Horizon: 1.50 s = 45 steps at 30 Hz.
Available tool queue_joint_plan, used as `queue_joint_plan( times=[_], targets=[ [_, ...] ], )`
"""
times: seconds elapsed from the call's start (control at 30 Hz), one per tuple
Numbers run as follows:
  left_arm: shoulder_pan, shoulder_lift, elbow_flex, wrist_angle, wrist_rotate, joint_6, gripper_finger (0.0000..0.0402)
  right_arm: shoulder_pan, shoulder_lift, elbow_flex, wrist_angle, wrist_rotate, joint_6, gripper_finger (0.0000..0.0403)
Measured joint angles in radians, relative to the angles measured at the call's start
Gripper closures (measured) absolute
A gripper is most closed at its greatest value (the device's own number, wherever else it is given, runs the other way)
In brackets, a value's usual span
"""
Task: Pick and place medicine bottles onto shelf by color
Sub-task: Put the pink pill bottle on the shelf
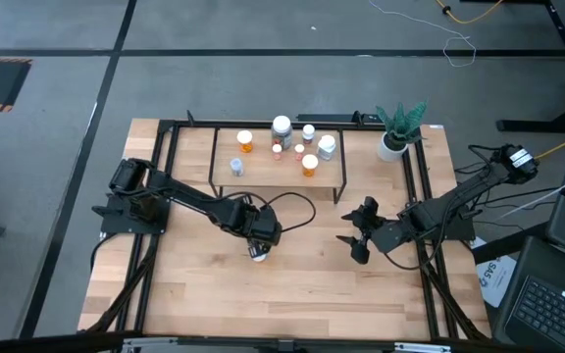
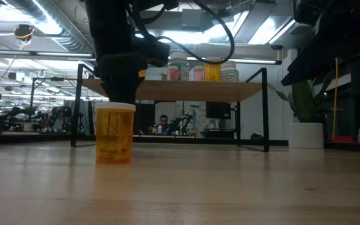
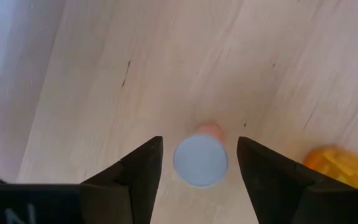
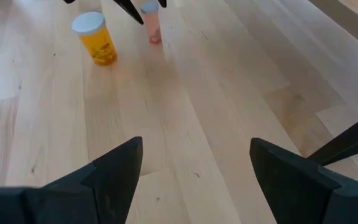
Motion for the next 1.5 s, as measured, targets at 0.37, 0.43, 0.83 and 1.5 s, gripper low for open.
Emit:
queue_joint_plan(
  times=[0.37, 0.43, 0.83, 1.5],
  targets=[
    [0.000, 0.000, 0.000, 0.000, 0.014, -0.001, 0.0279, 0.000, 0.000, 0.000, 0.000, 0.000, 0.001, 0.0105],
    [0.000, 0.000, 0.001, -0.001, 0.028, -0.006, 0.0290, 0.000, 0.000, 0.000, 0.000, -0.001, 0.001, 0.0105],
    [-0.029, -0.001, 0.246, -0.245, -0.003, 0.025, 0.0296, 0.000, 0.000, 0.000, -0.035, 0.001, 0.029, 0.0105],
    [0.097, -0.002, 0.603, -0.501, -0.040, 0.306, 0.0296, 0.000, 0.000, 0.000, -0.143, 0.061, 0.211, 0.0105]
  ],
)
